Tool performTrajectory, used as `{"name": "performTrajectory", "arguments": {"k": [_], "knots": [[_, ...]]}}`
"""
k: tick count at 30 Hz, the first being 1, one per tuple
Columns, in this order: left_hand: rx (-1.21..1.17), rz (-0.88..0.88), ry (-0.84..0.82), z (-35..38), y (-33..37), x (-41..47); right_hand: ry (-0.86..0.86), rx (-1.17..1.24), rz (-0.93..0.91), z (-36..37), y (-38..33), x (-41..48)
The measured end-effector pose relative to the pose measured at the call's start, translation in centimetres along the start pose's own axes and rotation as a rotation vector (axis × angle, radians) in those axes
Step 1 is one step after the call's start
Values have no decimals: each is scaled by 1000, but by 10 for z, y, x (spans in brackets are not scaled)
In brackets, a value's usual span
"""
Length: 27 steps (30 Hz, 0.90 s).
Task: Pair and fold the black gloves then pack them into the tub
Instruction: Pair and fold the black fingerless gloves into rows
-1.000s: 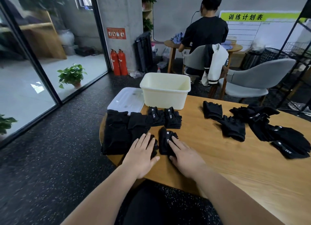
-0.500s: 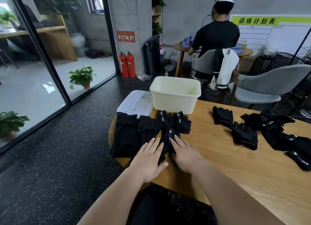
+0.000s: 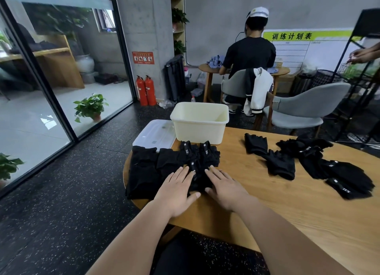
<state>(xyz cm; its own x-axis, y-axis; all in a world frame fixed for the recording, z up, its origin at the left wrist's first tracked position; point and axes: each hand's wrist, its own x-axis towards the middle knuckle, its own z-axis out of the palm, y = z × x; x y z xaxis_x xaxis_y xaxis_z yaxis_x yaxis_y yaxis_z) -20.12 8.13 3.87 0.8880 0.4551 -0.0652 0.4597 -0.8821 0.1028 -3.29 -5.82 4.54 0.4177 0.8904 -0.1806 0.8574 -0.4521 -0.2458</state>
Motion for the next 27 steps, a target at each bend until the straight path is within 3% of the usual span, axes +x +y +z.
{"name": "performTrajectory", "arguments": {"k": [27], "knots": [[-41, 271, -90, 24, 162, 76, 135, 25, 381, -9, 168, -79]]}}
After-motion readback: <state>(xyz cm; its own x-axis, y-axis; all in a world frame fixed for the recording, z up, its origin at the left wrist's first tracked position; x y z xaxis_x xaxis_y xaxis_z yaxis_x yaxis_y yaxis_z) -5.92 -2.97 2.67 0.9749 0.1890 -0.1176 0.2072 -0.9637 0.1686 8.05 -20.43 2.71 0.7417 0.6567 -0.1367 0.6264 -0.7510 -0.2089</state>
